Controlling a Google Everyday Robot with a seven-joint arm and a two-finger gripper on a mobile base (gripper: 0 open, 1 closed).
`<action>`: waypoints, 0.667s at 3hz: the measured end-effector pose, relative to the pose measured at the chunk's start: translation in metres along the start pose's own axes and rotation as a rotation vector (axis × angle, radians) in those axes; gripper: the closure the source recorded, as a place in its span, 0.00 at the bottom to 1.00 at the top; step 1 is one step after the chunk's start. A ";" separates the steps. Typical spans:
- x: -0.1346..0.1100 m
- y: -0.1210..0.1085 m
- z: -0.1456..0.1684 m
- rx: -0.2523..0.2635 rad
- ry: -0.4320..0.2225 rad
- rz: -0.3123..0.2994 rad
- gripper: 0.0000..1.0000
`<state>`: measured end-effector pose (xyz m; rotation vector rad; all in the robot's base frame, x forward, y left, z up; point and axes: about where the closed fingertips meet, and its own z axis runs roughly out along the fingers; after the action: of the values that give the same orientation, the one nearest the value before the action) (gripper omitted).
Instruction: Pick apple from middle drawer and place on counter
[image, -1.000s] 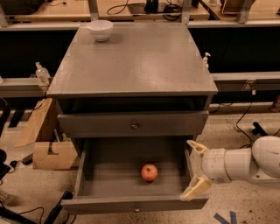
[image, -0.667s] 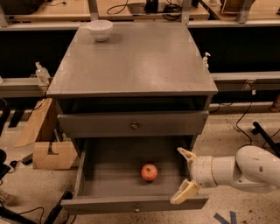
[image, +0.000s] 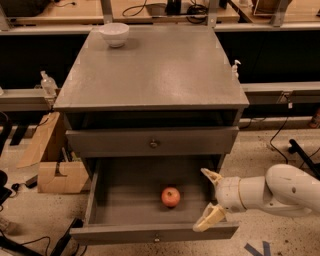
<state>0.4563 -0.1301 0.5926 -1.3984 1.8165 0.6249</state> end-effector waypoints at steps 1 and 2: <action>0.017 -0.016 0.032 -0.038 0.022 0.035 0.00; 0.036 -0.040 0.079 -0.058 0.009 0.059 0.00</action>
Offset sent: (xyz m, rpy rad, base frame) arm 0.1001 0.0453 -0.1406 0.0546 0.1230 -0.0007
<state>0.5106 -0.1034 0.5186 -1.3916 1.8660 0.7081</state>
